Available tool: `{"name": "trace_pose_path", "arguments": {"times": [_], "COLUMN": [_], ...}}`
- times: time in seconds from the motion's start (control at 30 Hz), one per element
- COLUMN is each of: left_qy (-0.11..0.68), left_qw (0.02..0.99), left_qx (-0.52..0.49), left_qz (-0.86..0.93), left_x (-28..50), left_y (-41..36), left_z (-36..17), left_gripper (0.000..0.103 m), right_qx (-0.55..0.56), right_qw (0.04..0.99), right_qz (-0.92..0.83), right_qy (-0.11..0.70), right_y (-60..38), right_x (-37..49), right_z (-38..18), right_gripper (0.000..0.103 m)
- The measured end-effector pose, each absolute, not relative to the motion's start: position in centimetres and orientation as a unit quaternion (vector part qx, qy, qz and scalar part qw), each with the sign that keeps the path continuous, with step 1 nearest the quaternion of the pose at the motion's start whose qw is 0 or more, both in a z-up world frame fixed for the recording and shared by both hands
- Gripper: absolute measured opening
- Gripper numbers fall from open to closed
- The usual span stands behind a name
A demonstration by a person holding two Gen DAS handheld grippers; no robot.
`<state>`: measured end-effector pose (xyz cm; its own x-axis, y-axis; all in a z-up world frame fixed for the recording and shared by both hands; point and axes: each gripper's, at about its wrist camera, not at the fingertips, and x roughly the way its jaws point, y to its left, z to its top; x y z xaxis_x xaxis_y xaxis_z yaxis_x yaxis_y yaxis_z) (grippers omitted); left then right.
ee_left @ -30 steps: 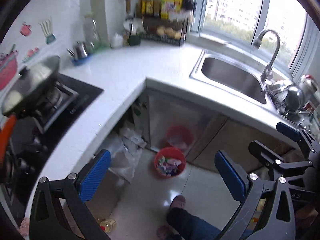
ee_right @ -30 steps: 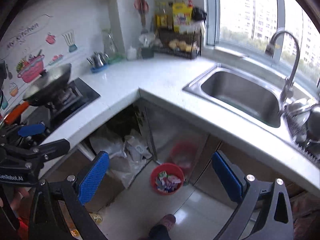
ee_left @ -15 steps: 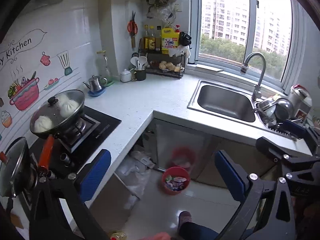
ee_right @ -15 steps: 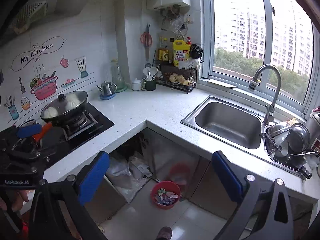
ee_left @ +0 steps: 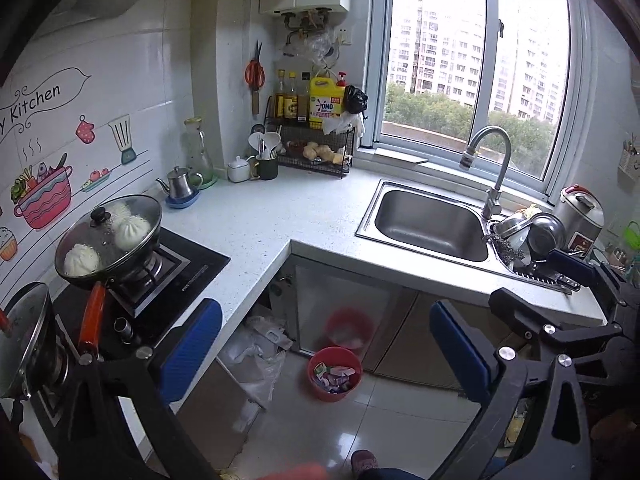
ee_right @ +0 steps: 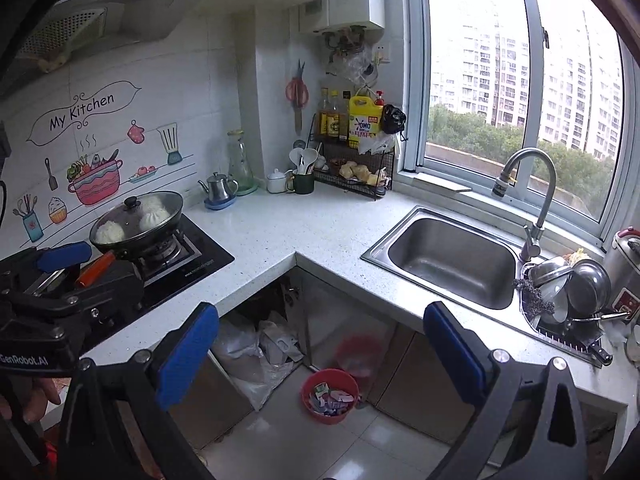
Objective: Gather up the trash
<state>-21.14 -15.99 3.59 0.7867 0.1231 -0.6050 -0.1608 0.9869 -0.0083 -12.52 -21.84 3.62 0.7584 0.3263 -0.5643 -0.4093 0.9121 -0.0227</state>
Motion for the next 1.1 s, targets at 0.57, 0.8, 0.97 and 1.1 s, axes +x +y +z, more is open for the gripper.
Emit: {"name": "trace_pose_path", "arguments": {"times": [0.57, 0.8, 0.97, 1.1], "left_qy": [0.311, 0.306, 0.300, 0.301], "left_qw": [0.947, 0.949, 0.950, 0.950], "left_qx": [-0.041, -0.038, -0.044, -0.048], "left_qz": [0.075, 0.072, 0.071, 0.063], "left_x": [-21.7, -22.4, -22.9, -23.2], "left_y": [-16.3, -16.7, -16.7, -16.5], "left_z": [4.3, 4.5, 4.7, 4.6], "left_gripper": [0.103, 0.103, 0.103, 0.103], "right_qx": [-0.080, -0.074, -0.076, -0.075], "right_qw": [0.934, 0.934, 0.933, 0.934], "right_qz": [0.212, 0.212, 0.214, 0.214], "right_qy": [0.275, 0.276, 0.278, 0.277], "right_y": [-22.3, -22.8, -22.6, -22.4], "right_x": [-13.4, -13.5, -13.9, -14.4], "right_z": [4.3, 4.7, 4.7, 4.9], "right_gripper": [0.102, 0.102, 0.102, 0.102]}}
